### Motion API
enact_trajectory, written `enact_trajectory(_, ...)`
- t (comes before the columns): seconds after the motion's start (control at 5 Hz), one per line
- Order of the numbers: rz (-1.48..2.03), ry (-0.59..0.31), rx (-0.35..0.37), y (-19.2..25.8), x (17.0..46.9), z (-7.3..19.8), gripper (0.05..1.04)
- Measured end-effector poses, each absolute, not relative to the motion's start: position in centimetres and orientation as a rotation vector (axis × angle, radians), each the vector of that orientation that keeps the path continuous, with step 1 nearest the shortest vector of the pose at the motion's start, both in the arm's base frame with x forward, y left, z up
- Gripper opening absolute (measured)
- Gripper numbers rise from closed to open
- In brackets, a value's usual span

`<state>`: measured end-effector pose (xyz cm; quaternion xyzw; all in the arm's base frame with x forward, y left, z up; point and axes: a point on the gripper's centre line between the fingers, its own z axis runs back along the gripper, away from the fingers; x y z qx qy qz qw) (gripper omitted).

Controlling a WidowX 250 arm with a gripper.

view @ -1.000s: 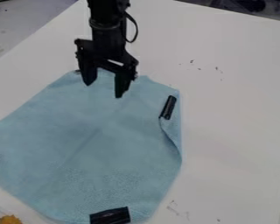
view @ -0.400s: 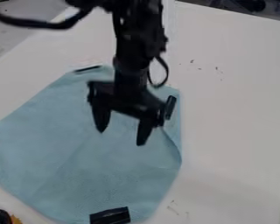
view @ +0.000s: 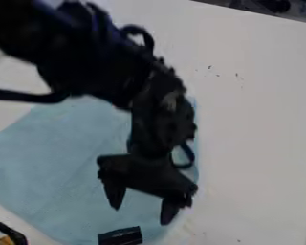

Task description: Fold the cloth from bottom right to the middle

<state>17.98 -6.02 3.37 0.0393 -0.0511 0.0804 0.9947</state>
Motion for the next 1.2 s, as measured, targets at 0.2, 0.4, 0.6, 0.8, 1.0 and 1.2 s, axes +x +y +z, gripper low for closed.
enact_trajectory(0.2, 0.192, -0.111, 0.045, -5.8, 17.3, 2.4, 0.999)
enact_trajectory(0.4, 0.207, -0.108, 0.007, -5.1, 17.1, 1.3, 0.999)
enact_trajectory(0.6, 0.225, -0.113, -0.036, -4.8, 16.8, 0.2, 0.948)
enact_trajectory(0.8, 0.254, -0.131, -0.07, -4.8, 16.3, -0.2, 0.702)
enact_trajectory(1.0, 0.264, -0.138, -0.083, -4.7, 16.5, -0.2, 0.559)
enact_trajectory(1.2, 0.207, -0.107, -0.044, -4.2, 16.8, 0.2, 0.436)
